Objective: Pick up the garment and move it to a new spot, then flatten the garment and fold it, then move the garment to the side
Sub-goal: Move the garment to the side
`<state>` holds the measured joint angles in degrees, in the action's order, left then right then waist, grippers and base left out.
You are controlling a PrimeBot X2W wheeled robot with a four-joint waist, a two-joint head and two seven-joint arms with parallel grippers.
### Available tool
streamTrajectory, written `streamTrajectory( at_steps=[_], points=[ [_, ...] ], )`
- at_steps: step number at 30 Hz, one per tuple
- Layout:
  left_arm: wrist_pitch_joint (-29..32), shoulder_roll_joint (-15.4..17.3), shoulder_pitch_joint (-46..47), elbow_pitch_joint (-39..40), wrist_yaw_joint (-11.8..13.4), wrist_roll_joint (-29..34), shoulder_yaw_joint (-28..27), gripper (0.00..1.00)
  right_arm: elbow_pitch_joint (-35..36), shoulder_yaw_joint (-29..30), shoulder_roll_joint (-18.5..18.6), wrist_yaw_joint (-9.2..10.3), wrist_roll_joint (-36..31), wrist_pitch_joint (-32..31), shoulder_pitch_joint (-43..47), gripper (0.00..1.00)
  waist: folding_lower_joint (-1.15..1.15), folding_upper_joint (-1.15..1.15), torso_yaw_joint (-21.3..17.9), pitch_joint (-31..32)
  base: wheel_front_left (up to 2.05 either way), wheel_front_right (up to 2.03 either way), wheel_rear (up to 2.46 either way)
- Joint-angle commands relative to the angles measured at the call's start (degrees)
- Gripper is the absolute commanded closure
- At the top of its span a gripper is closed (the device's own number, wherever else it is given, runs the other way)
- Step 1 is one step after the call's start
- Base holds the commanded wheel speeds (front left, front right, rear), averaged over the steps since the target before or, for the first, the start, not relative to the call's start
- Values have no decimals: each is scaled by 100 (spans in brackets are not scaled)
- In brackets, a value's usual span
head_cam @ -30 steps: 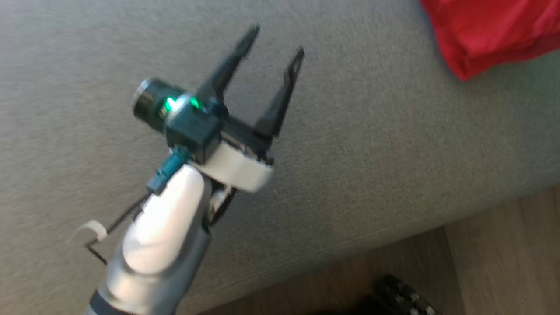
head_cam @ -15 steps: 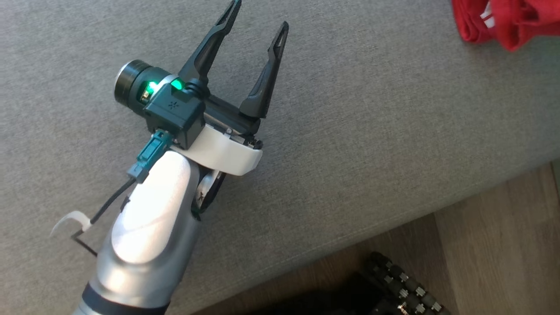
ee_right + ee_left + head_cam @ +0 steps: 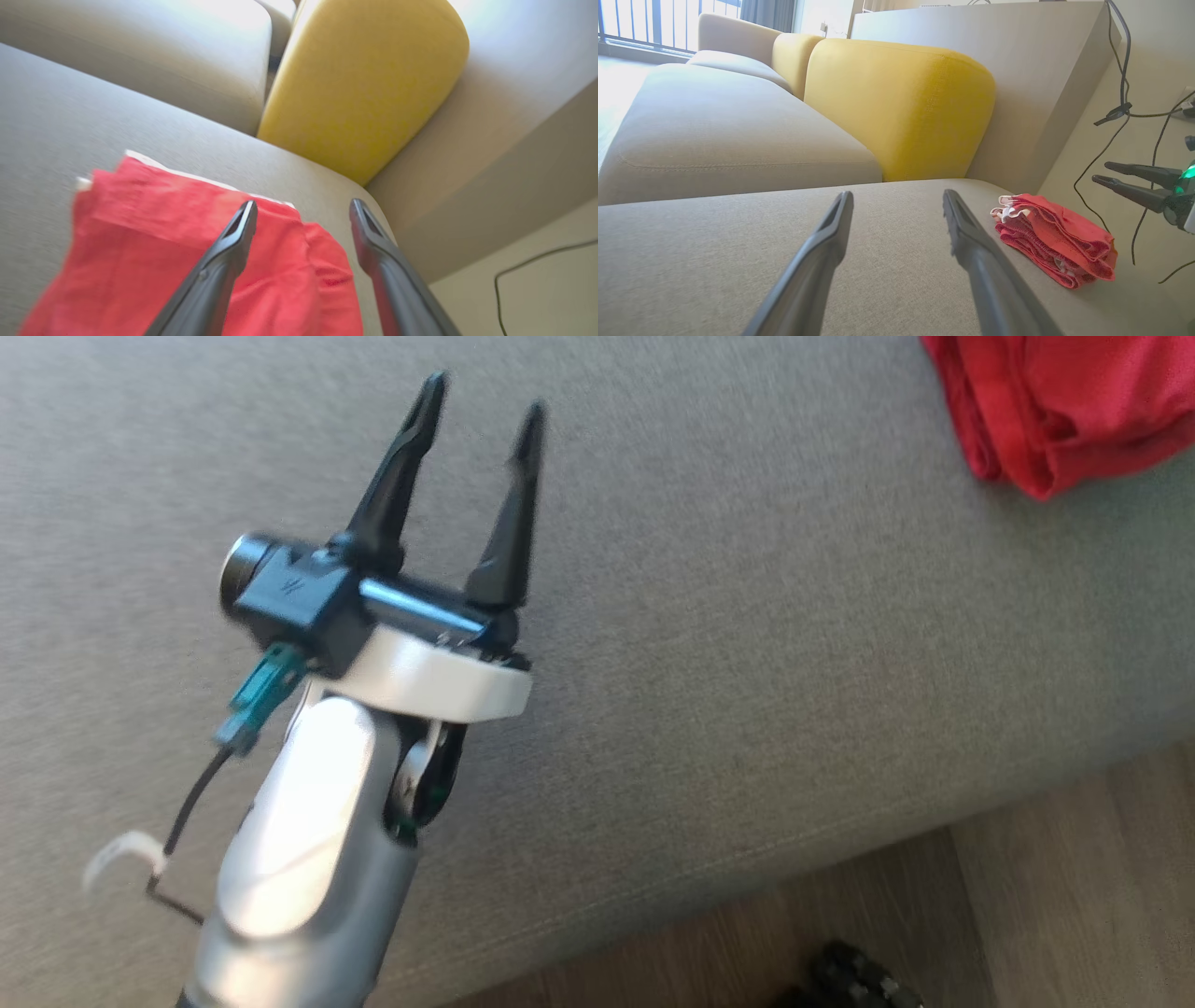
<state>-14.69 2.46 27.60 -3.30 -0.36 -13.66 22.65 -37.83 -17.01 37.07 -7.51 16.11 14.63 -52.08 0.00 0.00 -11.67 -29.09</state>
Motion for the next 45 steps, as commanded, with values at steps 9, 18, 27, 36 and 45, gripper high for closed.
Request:
streamTrajectory(
  at_steps=[9,18,27,36,45],
  points=[
    [-31,42,-791,534,432,-334,-672,0,1334,360,-699,2,-124,37,1355,0,0,0,935,1119,0,0,0],
    [-31,42,-1635,411,563,-487,-894,0,2137,1184,-1930,2,-633,37,2752,0,0,0,1494,1816,0,0,0],
    [-31,42,-2134,132,281,-605,-1059,0,2836,1904,-3009,2,-1380,37,3848,0,0,0,1600,2103,0,0,0],
    [-31,42,-2373,79,178,-545,-1266,0,3124,2028,-3284,2,-1638,37,4375,0,0,0,1602,2254,0,0,0],
    [-31,42,-2455,234,176,-432,-1251,0,3251,2067,-3332,2,-1775,37,4530,0,0,0,1584,2341,0,0,0]
  ],
)
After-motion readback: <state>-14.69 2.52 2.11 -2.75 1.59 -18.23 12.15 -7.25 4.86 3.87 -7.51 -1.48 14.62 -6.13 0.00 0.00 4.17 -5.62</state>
